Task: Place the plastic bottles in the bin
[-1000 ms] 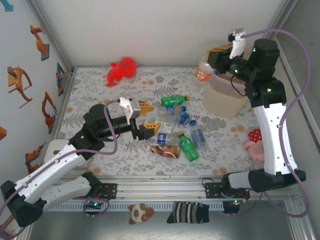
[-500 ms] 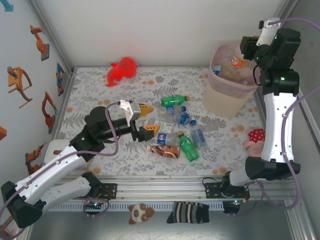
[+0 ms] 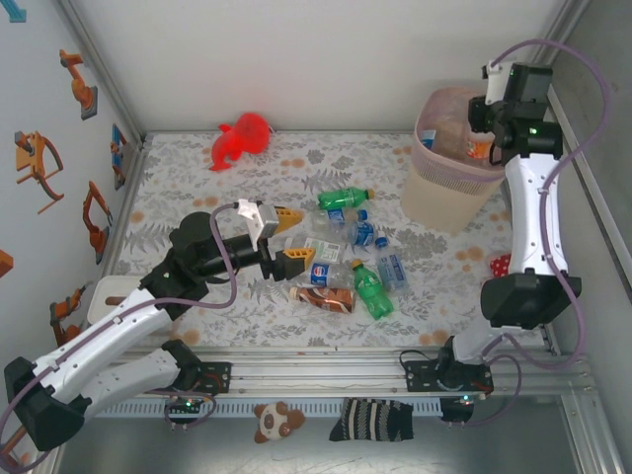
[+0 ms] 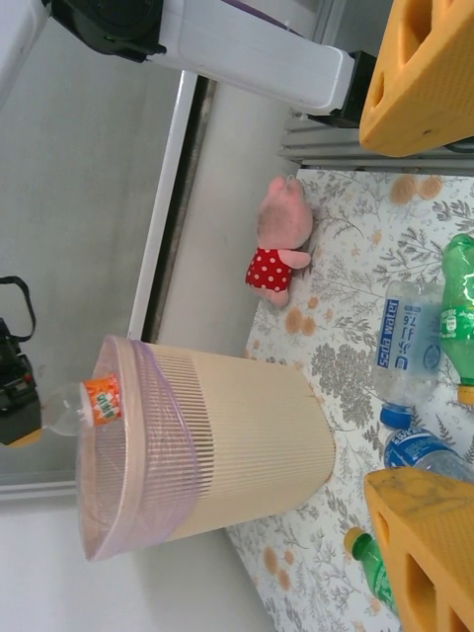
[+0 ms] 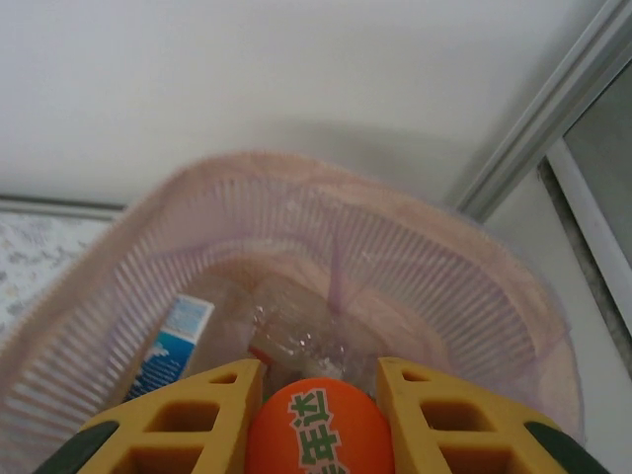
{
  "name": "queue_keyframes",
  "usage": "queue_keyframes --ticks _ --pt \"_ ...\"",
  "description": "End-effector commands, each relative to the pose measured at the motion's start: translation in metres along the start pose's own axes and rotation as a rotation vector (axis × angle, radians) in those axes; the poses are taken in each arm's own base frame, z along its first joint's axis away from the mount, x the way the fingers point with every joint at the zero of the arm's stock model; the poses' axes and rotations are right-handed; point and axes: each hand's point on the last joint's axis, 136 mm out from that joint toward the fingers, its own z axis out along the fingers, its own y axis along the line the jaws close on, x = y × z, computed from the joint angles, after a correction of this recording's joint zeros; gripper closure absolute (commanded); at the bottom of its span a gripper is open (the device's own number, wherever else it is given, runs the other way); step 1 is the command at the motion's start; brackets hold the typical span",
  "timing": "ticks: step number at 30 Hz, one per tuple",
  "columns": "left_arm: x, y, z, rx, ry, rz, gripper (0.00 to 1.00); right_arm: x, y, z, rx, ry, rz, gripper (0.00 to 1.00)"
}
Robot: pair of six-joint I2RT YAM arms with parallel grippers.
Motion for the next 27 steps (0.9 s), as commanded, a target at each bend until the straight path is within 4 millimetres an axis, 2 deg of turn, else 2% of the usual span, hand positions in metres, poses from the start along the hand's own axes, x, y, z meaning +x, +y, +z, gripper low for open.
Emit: queue_keyframes --ticks 1,8,15,23,27 --pt "-0.005 -0.003 -0.001 0.024 -0.027 0.004 0.18 0.029 -0.007 0.017 0.038 0.093 -0.054 0.88" --pt "-0.006 -0.002 0.0 0.025 -0.028 0.001 0.18 0.084 -0.003 0.051 0.041 0.232 -0.106 0.87" --pt "-0.004 -0.002 -0.001 0.024 -0.027 -0.016 0.18 0.12 0.002 0.076 0.032 0.319 -0.119 0.84" --pt "-0.006 -0.001 -0.006 0.003 -0.042 -0.017 0.18 0.142 0.009 0.086 0.004 0.39 -0.082 0.76" --pt "-0.006 0.0 -0.007 0.0 -0.051 -0.025 0.18 0.146 0.009 0.085 0.008 0.405 -0.051 0.67"
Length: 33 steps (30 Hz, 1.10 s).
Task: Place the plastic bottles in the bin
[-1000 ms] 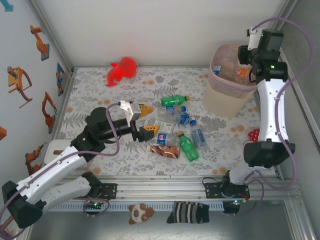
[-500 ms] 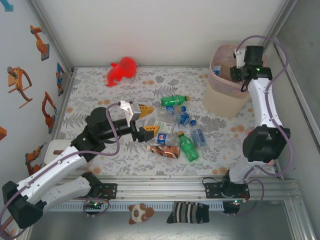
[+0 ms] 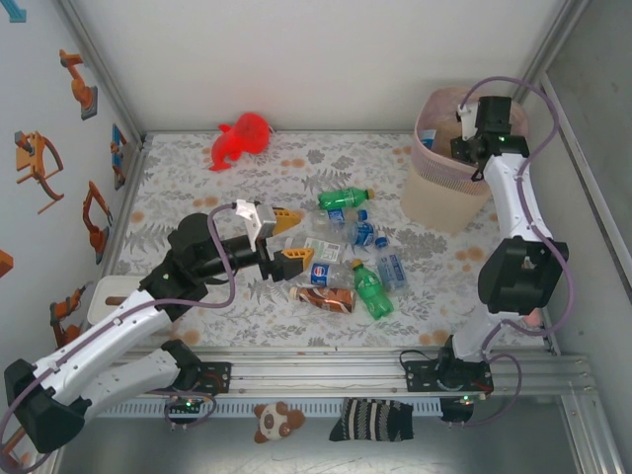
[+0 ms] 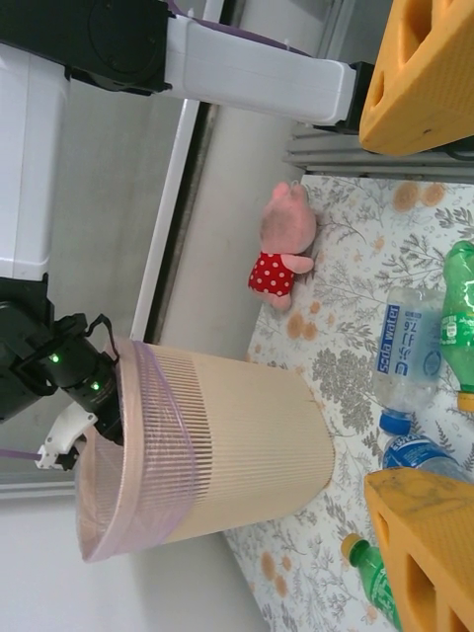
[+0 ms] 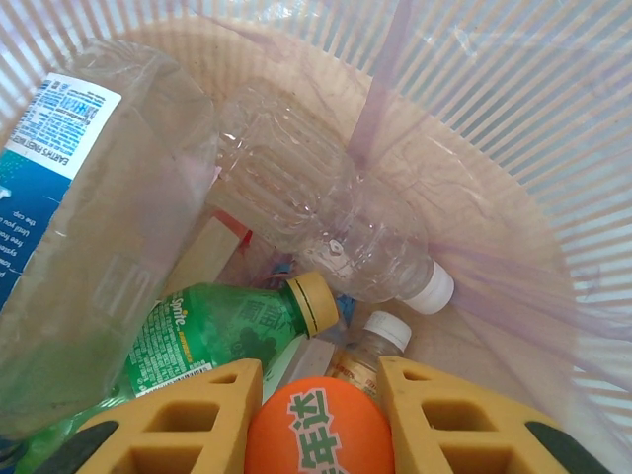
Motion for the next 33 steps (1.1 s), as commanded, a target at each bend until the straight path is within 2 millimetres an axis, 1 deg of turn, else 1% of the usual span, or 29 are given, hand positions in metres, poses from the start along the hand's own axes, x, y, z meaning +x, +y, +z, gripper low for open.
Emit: queue_keyframes --ticks 1,4,6,11,13,17,23,28,33 --pt "-0.006 0.0 -0.004 -0.005 -0.036 -0.003 0.18 0.031 0.004 0.011 -0.015 0.121 0.045 0.63" --pt "-0.007 0.001 -0.004 -0.009 -0.036 -0.005 0.18 0.024 0.005 0.003 -0.032 0.104 0.067 0.52" --pt "-0.008 0.002 -0.004 -0.015 -0.039 -0.003 0.18 0.017 0.003 -0.005 -0.032 0.087 0.077 0.47" --pt "-0.007 0.007 -0.004 -0.042 -0.037 -0.005 0.18 0.001 0.0 -0.028 -0.037 0.033 0.105 0.41" --pt "-0.006 0.012 -0.004 -0.072 -0.032 -0.011 0.18 -0.007 0.0 -0.039 -0.048 0.001 0.116 0.38" --pt "-0.001 0.026 -0.005 -0.15 -0.009 -0.026 0.18 -0.022 0.0 -0.061 -0.071 -0.062 0.146 0.37" --pt "0.013 0.055 -0.004 -0.296 0.066 -0.079 0.17 -0.04 0.004 -0.095 -0.117 -0.148 0.19 0.37" --pt "0.023 0.084 -0.006 -0.436 0.135 -0.152 0.17 -0.048 0.007 -0.121 -0.153 -0.207 0.234 0.38" --pt "0.042 0.112 -0.006 -0.567 0.254 -0.211 0.17 -0.049 0.01 -0.144 -0.178 -0.249 0.296 0.38"
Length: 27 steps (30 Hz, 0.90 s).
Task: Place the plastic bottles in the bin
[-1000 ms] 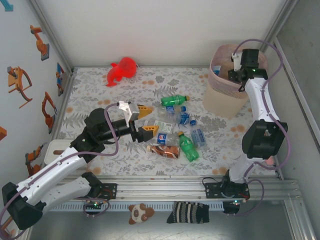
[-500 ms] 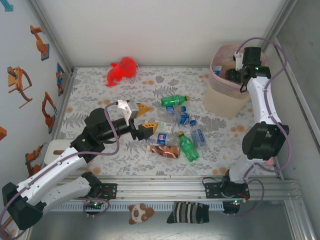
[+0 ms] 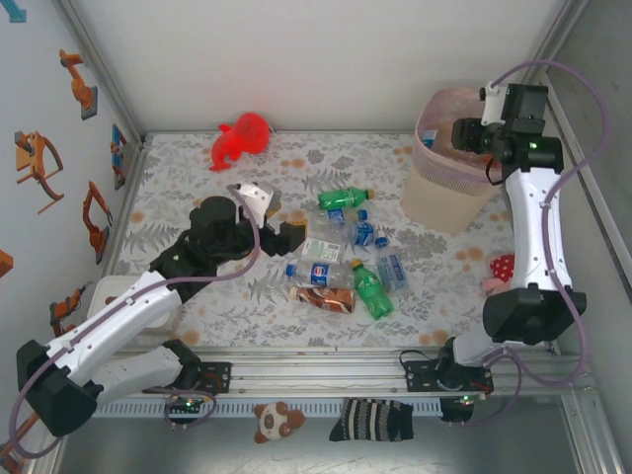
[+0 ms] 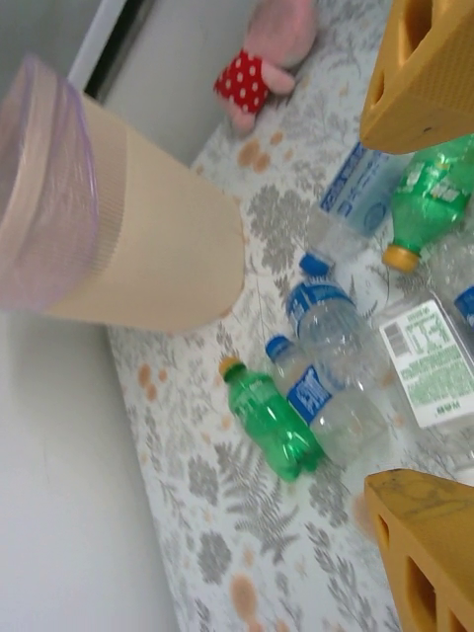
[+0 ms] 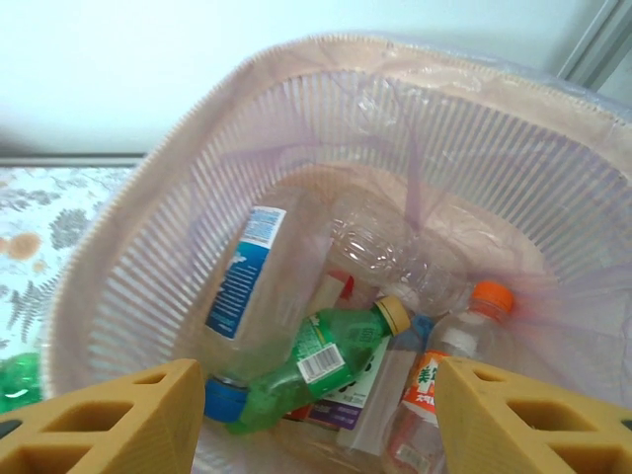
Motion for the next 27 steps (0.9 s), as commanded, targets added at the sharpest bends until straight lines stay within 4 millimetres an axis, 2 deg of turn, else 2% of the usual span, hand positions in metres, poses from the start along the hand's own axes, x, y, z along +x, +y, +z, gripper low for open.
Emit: queue_keyframes --ticks 1,9,13,16,20,24,27 --pt "0.005 0.023 0.003 -0.126 0.079 -0.047 0.17 -0.007 0.005 -0.022 -0.027 -0.047 0.075 0.39" --pt "0.042 0.035 0.031 -0.141 0.383 -0.005 0.17 -0.003 0.018 -0.049 -0.085 -0.097 0.157 0.39" --pt "0.057 0.053 0.045 -0.168 0.464 -0.122 0.2 -0.001 0.021 -0.055 -0.102 -0.117 0.173 0.39" --pt "0.063 0.068 0.056 -0.204 0.46 -0.285 0.21 0.002 0.024 -0.059 -0.115 -0.122 0.182 0.39" --pt "0.072 0.097 0.066 -0.355 0.402 -0.557 0.23 0.004 0.026 -0.064 -0.123 -0.128 0.186 0.4" --pt "0.097 0.123 0.061 -0.557 0.393 -0.932 0.28 0.004 0.026 -0.068 -0.123 -0.142 0.184 0.4" --pt "0.121 0.132 0.055 -0.667 0.404 -1.158 0.32 0.003 0.027 -0.071 -0.129 -0.148 0.185 0.4"
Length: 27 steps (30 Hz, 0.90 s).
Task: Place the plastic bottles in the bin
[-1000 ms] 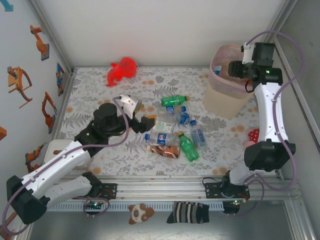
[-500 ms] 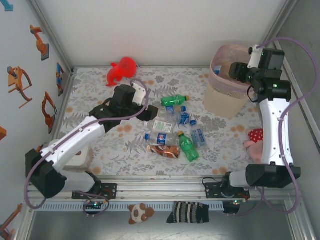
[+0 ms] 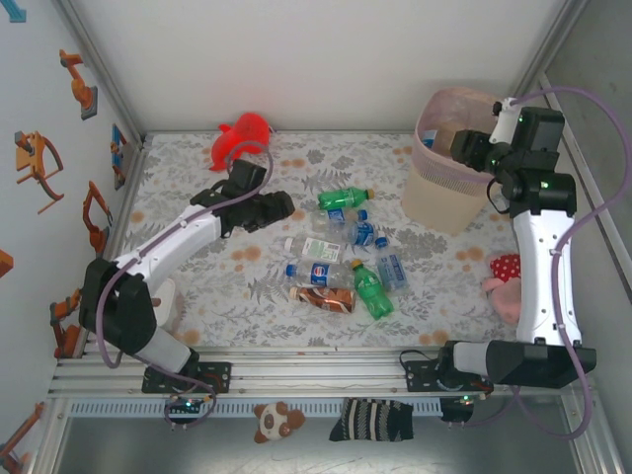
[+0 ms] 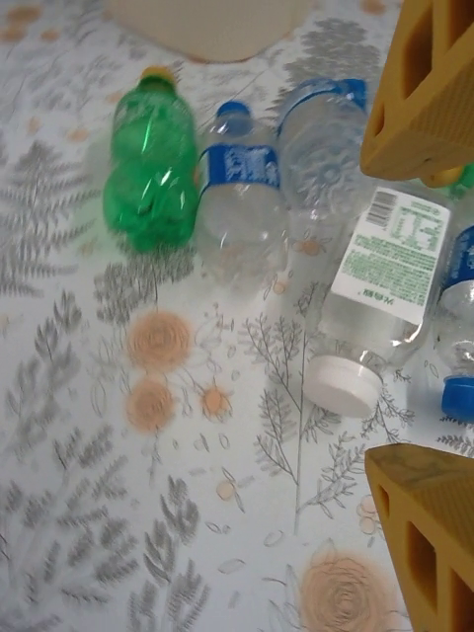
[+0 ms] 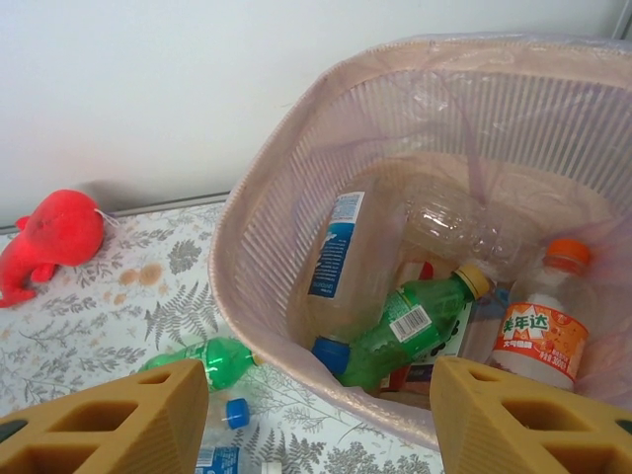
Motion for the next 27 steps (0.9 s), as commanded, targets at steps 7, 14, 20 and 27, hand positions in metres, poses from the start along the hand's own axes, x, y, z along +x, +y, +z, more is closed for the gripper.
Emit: queue_keyframes --ticks 7,14,20,27 --pt "0.034 0.044 0.036 -0.152 0.157 -0.653 0.35 -0.016 0.007 -0.014 -0.027 -0.073 0.001 0.4" --pt "0.057 0.046 0.068 -0.147 0.257 -0.829 0.34 -0.022 0.01 -0.019 -0.037 -0.094 -0.005 0.4" --pt "0.064 0.045 0.088 -0.161 0.311 -0.879 0.34 -0.025 0.011 -0.022 -0.036 -0.101 -0.014 0.4" --pt "0.071 0.045 0.104 -0.161 0.346 -0.94 0.38 -0.025 0.01 -0.022 -0.033 -0.101 -0.025 0.4"
